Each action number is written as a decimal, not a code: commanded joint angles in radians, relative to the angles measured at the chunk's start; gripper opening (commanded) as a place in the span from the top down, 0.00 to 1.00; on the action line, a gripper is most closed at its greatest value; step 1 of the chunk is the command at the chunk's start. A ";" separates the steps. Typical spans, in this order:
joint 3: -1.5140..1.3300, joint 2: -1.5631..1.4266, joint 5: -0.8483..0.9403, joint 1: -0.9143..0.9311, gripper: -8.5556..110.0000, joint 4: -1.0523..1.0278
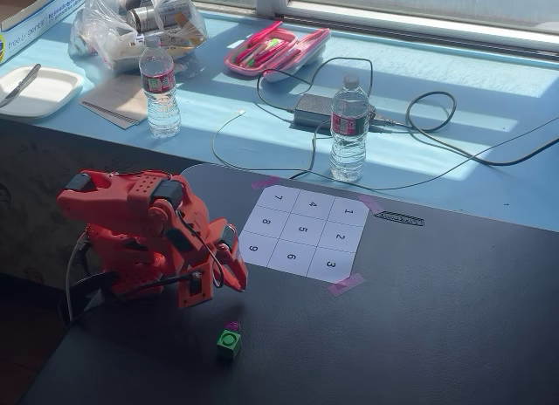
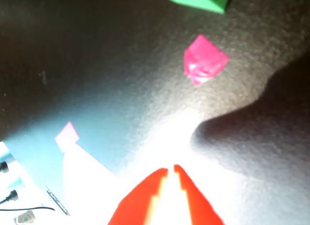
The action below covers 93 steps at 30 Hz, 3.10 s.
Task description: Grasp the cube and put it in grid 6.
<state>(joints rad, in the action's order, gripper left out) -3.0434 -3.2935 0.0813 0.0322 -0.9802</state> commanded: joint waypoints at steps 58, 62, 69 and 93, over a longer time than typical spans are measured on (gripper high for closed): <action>0.169 0.224 -0.002 0.092 0.87 -0.003; 0.259 0.387 -0.008 0.135 0.83 0.020; 0.451 0.647 -0.009 0.255 0.79 0.015; 0.802 1.161 0.021 0.472 0.64 0.012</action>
<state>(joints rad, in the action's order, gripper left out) -2.2933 -2.1522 0.0890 0.5077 -0.9618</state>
